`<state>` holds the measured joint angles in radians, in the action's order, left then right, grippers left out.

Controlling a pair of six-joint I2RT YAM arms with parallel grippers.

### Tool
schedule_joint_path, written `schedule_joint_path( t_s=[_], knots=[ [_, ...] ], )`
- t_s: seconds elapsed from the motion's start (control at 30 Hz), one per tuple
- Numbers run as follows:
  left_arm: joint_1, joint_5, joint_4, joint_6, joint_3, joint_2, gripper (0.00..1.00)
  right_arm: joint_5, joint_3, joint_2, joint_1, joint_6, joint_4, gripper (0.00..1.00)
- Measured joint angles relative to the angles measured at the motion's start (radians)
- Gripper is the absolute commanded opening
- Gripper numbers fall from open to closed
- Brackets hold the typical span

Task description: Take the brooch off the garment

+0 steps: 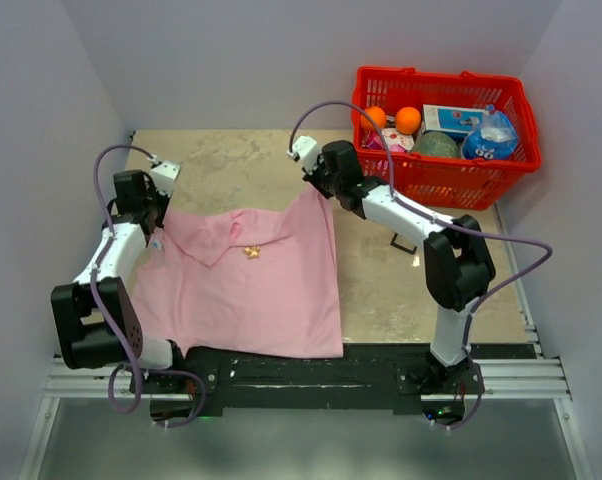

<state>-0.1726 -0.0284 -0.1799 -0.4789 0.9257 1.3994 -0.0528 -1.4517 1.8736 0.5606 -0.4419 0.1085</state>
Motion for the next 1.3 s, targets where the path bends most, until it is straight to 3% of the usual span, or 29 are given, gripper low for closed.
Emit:
schedule_joint_path(
  t_s=[0.03, 0.07, 0.13, 0.17, 0.3, 0.47, 0.57, 0.63, 0.8, 0.97, 1.03, 1.13, 1.3],
  knots=[
    [-0.009, 0.003, 0.001, 0.018, 0.006, 0.021, 0.0, -0.015, -0.023, 0.022, 0.0, 0.0, -0.013, 0.16],
    [-0.021, 0.005, 0.001, 0.037, 0.013, 0.039, 0.13, -0.031, -0.048, 0.04, 0.0, 0.0, -0.019, 0.2],
    [-0.046, 0.01, -0.001, 0.067, 0.027, 0.06, 0.24, -0.046, -0.077, 0.052, 0.0, 0.0, -0.029, 0.35],
    [-0.06, 0.014, -0.002, 0.079, 0.034, 0.066, 0.36, -0.055, -0.087, 0.048, 0.0, -0.004, -0.032, 0.38],
    [-0.089, 0.023, 0.003, 0.109, 0.056, 0.055, 0.55, -0.056, -0.086, -0.012, 0.0, -0.002, -0.042, 0.48],
    [-0.088, -0.022, -0.007, 0.1, 0.074, -0.004, 0.56, -0.024, 0.026, -0.183, 0.0, -0.01, -0.04, 0.51],
    [-0.089, -0.164, -0.055, 0.043, 0.1, -0.032, 0.57, 0.05, 0.094, -0.269, -0.001, -0.04, 0.003, 0.5],
    [-0.089, -0.323, -0.122, -0.032, 0.103, -0.05, 0.63, 0.134, 0.135, -0.303, -0.001, -0.079, 0.051, 0.47],
    [-0.077, -0.553, -0.32, -0.19, 0.097, -0.017, 0.64, 0.267, 0.214, -0.292, 0.003, -0.182, 0.183, 0.38],
    [-0.005, -0.541, -0.409, -0.265, 0.035, 0.01, 0.64, 0.341, 0.229, -0.218, 0.004, -0.276, 0.253, 0.47],
    [0.069, -0.523, -0.421, -0.276, 0.024, 0.009, 0.63, 0.358, 0.236, -0.203, 0.004, -0.291, 0.273, 0.6],
    [0.158, -0.516, -0.403, -0.307, 0.014, 0.009, 0.6, 0.36, 0.254, -0.19, 0.007, -0.288, 0.28, 0.61],
    [0.159, -0.462, -0.374, -0.417, -0.042, 0.032, 0.58, 0.346, 0.26, -0.157, 0.009, -0.269, 0.288, 0.59]
  ],
)
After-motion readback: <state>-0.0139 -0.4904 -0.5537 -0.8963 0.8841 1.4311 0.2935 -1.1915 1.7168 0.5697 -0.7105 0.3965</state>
